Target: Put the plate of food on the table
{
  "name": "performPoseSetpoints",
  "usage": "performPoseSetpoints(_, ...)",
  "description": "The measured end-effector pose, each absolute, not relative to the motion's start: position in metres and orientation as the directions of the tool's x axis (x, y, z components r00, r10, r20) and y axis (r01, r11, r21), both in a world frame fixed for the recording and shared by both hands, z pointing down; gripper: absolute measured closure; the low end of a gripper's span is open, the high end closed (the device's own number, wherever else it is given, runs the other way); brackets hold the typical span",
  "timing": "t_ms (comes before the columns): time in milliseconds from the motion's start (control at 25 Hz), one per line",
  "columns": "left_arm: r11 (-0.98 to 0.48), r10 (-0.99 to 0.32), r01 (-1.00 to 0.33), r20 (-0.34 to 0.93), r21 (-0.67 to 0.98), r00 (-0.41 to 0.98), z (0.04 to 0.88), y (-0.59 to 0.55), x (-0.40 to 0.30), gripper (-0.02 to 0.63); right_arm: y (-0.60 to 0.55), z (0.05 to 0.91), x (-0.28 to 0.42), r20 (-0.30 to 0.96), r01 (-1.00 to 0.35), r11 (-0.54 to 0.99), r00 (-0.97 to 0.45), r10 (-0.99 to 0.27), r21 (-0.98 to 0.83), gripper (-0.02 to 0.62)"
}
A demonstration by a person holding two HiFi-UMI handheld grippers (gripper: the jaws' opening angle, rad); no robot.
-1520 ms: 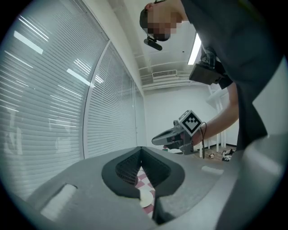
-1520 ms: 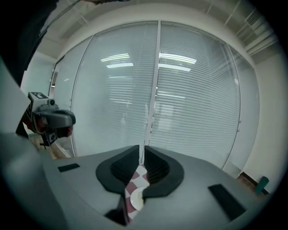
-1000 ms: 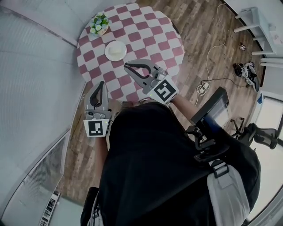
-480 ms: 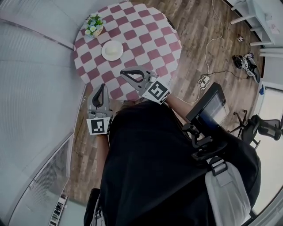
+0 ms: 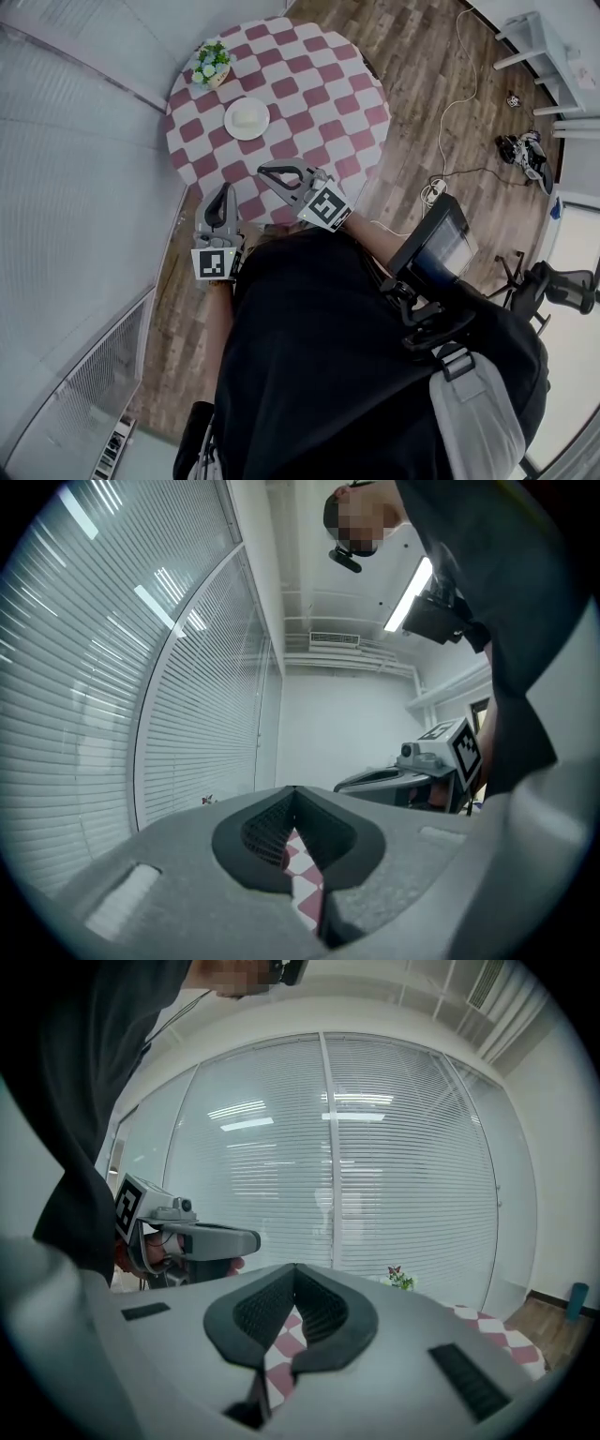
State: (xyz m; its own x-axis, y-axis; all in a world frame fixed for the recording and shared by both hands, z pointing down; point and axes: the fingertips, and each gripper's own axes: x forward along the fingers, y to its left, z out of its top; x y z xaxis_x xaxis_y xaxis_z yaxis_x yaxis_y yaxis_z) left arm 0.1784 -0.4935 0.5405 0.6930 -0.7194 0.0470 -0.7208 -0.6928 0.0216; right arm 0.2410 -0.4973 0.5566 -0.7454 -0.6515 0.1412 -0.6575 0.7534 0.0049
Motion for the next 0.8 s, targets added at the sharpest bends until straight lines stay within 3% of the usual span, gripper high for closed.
performPoseSetpoints(800,-0.690,-0.716,-0.720,0.075,0.072,0.694,0.556,-0.476,0.172,0.612,-0.493,0.574,0.226,0.220,-0.635,0.772,-0.750,-0.623,0.020,0.586)
